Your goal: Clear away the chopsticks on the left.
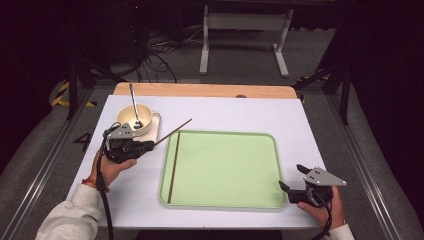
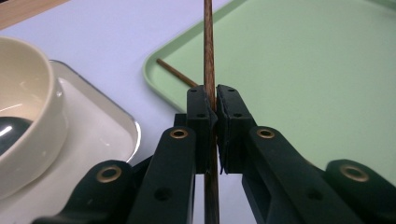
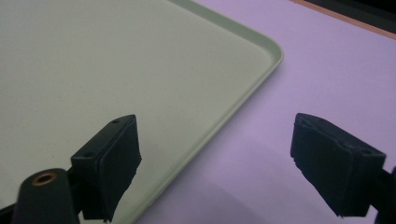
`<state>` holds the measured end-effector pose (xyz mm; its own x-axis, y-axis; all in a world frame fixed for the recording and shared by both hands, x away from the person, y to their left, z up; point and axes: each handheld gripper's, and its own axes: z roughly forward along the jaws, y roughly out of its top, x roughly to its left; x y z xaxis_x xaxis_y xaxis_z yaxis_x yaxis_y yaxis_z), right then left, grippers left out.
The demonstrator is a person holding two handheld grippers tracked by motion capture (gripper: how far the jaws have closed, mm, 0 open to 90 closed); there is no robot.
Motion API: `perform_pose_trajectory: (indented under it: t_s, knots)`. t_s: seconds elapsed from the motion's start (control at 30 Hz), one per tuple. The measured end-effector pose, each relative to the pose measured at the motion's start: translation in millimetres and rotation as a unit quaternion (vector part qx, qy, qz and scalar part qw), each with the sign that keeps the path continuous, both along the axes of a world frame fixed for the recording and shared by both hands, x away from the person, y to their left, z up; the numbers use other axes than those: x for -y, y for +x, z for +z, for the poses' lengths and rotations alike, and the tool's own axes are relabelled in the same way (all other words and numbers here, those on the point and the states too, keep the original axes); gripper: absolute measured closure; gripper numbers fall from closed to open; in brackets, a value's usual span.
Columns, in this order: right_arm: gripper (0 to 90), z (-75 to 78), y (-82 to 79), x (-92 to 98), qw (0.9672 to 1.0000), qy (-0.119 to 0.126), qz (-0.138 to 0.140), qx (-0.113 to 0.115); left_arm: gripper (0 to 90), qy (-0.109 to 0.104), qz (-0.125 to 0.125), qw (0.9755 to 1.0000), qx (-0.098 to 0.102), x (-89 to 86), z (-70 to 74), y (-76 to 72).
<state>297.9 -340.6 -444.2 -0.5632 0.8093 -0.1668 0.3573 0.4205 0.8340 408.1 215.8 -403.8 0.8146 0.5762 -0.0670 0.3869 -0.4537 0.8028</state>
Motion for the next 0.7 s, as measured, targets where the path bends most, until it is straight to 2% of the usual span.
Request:
perform_pose_trajectory:
  t_s: [0.27,0.4,0.6,0.7]
  knots:
    - [16.1,0.5,-0.1,-1.1,1.0,-0.001,0.001,0.001,85.2,0.012,-0.017,0.9998,0.007,15.3,1.9,-4.6]
    - [16.1,0.5,-0.5,-1.2,1.0,-0.001,0.002,0.001,85.2,0.028,-0.023,0.9992,0.016,24.4,1.2,-6.7]
    - [16.2,0.4,-0.2,-1.6,1.0,-0.002,0.003,0.0,85.2,0.027,-0.033,0.999,0.016,31.4,1.0,-7.9]
    - [16.2,0.3,-0.2,-1.6,1.0,-0.002,0.004,0.001,85.2,0.039,-0.038,0.9983,0.02,38.4,0.5,-9.5]
